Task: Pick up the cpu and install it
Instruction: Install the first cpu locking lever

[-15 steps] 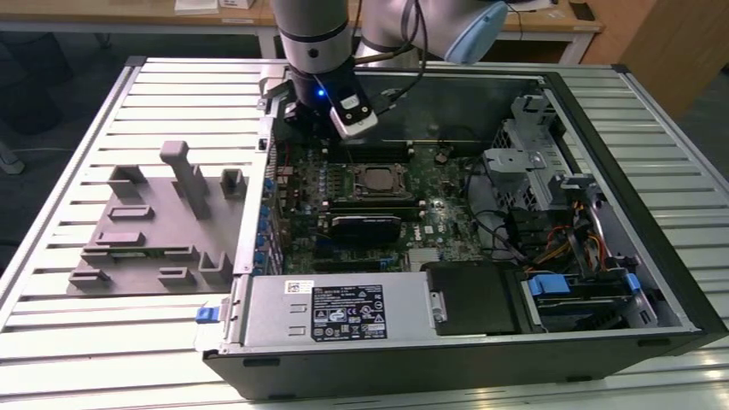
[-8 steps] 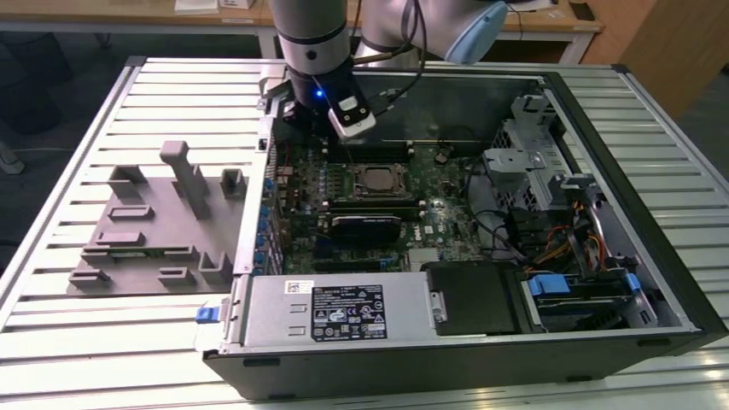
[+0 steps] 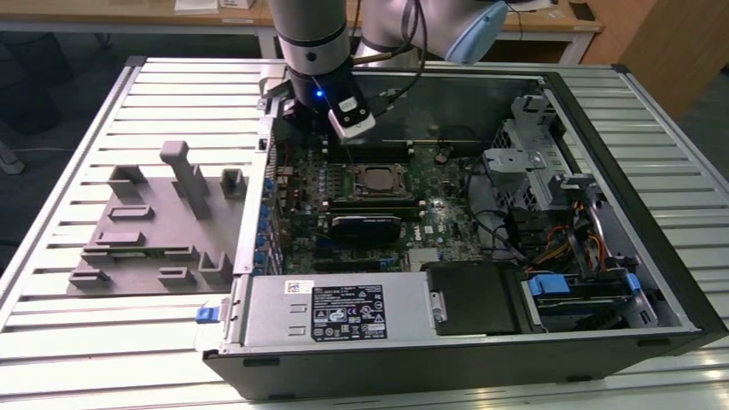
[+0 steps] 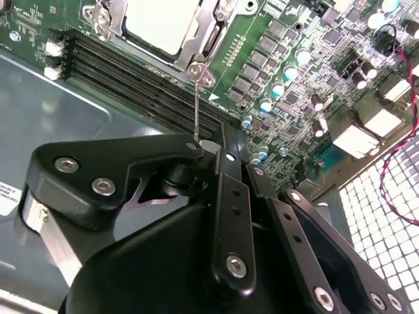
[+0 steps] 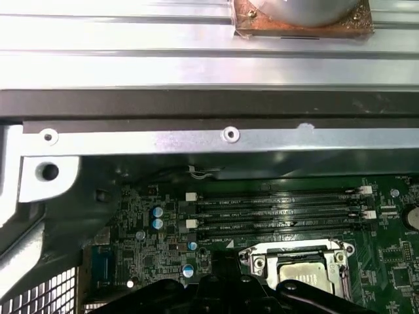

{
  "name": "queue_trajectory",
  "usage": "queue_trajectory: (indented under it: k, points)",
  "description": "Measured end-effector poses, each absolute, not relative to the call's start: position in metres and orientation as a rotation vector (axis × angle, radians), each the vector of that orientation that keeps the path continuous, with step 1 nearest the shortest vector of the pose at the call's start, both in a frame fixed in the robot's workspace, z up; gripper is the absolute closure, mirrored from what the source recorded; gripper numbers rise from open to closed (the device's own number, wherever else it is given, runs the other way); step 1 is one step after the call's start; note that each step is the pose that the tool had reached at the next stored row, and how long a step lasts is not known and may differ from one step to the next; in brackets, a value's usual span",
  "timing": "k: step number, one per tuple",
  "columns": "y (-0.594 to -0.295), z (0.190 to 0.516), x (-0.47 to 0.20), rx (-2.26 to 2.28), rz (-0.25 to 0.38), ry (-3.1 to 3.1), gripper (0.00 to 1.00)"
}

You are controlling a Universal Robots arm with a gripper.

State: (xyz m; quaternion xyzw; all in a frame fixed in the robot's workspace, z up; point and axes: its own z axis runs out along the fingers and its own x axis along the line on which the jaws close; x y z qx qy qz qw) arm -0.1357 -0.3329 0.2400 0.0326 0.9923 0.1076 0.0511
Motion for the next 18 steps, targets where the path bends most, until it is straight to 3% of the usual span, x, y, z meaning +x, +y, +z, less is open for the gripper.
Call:
queue_trajectory:
  k: [18]
  points:
    - [-0.3329,0.2482,-0.1357,0.102,0.385,3.014,0.89]
